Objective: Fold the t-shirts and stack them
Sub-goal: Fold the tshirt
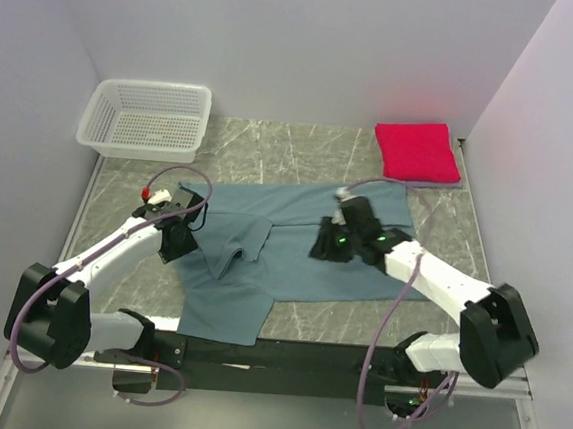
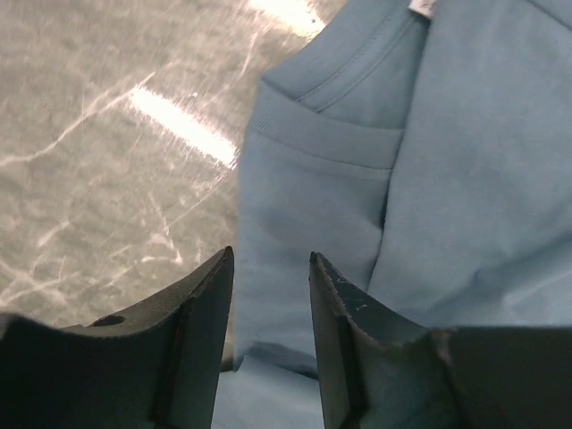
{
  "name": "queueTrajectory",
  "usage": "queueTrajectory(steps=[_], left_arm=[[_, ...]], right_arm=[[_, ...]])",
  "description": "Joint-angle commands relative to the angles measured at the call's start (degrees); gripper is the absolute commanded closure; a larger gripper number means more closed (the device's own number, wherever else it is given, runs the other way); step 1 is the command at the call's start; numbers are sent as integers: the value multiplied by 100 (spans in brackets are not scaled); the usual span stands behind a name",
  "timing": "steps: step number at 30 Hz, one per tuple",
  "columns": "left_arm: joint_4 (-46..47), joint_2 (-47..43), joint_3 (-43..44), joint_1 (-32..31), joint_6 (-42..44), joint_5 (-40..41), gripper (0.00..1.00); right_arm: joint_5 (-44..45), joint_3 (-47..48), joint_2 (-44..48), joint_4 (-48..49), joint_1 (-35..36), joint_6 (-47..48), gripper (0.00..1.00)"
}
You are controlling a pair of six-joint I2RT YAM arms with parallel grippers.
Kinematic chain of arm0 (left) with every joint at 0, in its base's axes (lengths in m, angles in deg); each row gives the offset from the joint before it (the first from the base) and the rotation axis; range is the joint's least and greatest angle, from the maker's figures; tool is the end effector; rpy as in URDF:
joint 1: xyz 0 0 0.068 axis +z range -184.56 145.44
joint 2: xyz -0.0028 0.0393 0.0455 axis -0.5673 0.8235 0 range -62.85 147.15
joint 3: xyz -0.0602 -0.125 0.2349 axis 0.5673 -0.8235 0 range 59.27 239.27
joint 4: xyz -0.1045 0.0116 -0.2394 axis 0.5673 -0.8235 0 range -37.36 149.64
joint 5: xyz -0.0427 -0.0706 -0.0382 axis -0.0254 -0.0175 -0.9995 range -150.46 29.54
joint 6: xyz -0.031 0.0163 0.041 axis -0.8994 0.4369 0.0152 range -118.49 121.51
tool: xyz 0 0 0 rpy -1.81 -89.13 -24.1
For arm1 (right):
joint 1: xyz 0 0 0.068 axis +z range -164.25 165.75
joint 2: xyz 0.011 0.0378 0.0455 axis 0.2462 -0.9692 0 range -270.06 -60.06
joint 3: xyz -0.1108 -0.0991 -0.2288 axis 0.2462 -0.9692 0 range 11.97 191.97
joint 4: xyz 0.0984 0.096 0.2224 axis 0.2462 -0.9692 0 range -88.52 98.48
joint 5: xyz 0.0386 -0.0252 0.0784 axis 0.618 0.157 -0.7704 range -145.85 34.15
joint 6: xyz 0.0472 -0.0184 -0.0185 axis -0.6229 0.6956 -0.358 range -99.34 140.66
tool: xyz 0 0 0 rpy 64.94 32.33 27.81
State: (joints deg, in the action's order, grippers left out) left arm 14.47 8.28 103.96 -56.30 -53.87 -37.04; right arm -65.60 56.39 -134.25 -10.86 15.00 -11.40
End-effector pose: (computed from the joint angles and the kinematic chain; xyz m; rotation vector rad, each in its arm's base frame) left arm 0.2044 -0.0661 0.2067 -0.8473 2.4972 0.1614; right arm 0.2255 0.1333 0.2155 -0.0187 2.5317 0.6667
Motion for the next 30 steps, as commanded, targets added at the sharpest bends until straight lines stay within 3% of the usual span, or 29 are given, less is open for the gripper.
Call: queueTrajectory(steps=[1,5,12,25,30], left_arm=[[-265,6,-21,-6,-456,-22,55],[-11,15,-153,318,-291,-153,55],[631,32,-320,1022,246,-698,53],[737,287,-57,1251,589,-619,52],[755,410,-4,1277,633,-593,52]], right_arm=[[-562,382,-418,720,983,998,56],[-659,997,-1017,659,2335,1709,54],[-246,1885,-2107,237,3699,2344,49],[605,2975,-3654,-553,4861,3082,46],[1080,2941,-3874,-721,5081,3300,53]])
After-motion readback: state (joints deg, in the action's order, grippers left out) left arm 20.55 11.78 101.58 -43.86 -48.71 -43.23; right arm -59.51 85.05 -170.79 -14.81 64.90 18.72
